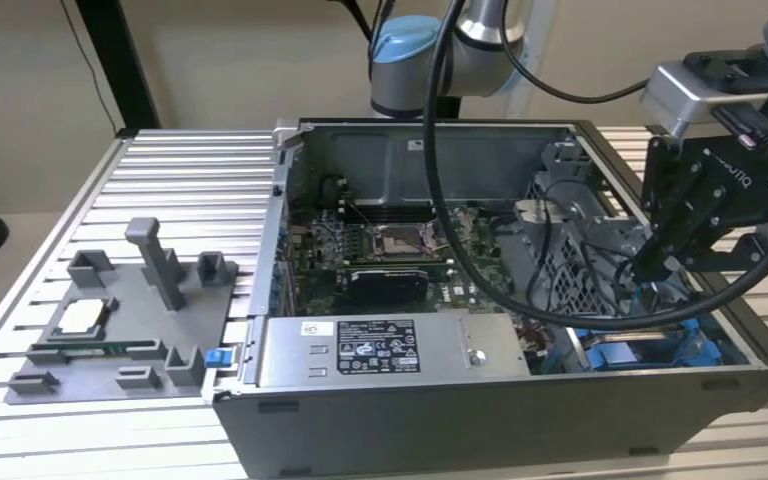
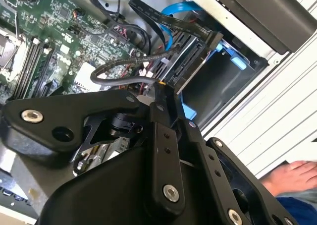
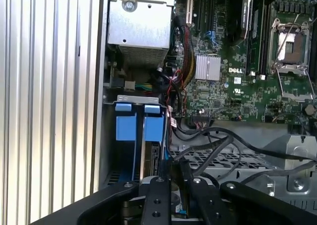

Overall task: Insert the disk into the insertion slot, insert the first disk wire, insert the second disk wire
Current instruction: 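Insert the first disk wire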

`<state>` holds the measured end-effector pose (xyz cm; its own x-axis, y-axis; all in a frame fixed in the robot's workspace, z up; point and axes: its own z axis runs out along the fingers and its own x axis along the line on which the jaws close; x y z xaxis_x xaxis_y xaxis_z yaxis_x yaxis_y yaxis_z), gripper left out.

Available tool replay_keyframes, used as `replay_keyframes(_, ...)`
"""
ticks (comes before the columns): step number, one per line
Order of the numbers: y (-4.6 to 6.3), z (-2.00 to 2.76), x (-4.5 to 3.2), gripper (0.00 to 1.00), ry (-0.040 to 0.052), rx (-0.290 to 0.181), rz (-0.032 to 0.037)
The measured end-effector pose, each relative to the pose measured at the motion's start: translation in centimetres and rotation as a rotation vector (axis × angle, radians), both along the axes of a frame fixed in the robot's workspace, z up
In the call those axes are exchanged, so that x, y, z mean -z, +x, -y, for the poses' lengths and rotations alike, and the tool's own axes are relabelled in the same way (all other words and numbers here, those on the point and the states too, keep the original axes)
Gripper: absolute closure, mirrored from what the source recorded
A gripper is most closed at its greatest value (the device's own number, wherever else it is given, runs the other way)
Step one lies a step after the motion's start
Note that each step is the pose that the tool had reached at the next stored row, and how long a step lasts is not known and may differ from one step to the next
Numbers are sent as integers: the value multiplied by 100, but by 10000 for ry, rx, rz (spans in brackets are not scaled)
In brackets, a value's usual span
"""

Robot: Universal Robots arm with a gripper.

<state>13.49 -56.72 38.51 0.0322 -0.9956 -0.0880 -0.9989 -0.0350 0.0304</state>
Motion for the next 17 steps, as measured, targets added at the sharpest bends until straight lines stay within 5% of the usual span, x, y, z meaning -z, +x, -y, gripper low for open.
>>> replay_keyframes(17, 81, 19, 132, 100, -36, 85, 0)
